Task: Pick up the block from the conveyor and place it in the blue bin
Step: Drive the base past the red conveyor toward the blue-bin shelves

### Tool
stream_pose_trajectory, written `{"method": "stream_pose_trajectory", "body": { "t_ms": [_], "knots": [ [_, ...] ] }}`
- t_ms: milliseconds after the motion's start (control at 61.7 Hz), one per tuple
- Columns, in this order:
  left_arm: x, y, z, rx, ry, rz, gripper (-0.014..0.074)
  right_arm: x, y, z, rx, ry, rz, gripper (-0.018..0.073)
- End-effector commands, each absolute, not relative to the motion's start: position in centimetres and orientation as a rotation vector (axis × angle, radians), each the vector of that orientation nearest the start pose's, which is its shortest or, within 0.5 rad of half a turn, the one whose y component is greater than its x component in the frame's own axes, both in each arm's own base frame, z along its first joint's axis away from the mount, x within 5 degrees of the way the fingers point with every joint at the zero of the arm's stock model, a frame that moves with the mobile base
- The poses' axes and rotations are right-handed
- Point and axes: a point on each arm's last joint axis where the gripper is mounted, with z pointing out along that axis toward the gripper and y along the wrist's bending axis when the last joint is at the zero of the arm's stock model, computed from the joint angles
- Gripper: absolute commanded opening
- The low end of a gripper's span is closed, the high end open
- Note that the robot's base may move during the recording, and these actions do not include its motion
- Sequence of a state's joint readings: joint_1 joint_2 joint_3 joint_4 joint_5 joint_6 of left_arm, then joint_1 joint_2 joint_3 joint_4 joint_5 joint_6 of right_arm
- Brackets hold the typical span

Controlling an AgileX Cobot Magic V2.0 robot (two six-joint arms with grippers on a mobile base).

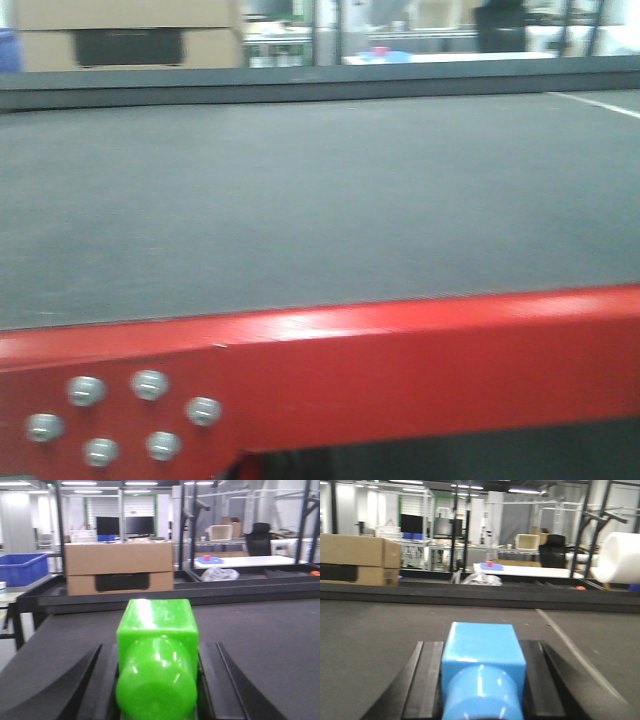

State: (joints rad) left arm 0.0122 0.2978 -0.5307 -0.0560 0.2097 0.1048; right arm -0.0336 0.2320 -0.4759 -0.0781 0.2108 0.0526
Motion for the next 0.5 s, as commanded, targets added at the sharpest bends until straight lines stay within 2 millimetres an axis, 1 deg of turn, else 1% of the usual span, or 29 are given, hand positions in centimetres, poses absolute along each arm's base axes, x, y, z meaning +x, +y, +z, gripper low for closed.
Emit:
{"method": "stream_pose_trajectory", "body": {
  "t_ms": [0, 486],
  "knots": [
    [6.21, 0.00, 35.46, 0.031, 1.438, 0.044, -0.0111, 5.31, -0.35, 34.13, 0.016, 1.421, -0.072, -0.0162],
    [6.17, 0.00, 35.47, 0.031, 1.437, 0.044, -0.0111, 5.31, -0.35, 34.13, 0.016, 1.421, -0.072, -0.0162]
  ]
}}
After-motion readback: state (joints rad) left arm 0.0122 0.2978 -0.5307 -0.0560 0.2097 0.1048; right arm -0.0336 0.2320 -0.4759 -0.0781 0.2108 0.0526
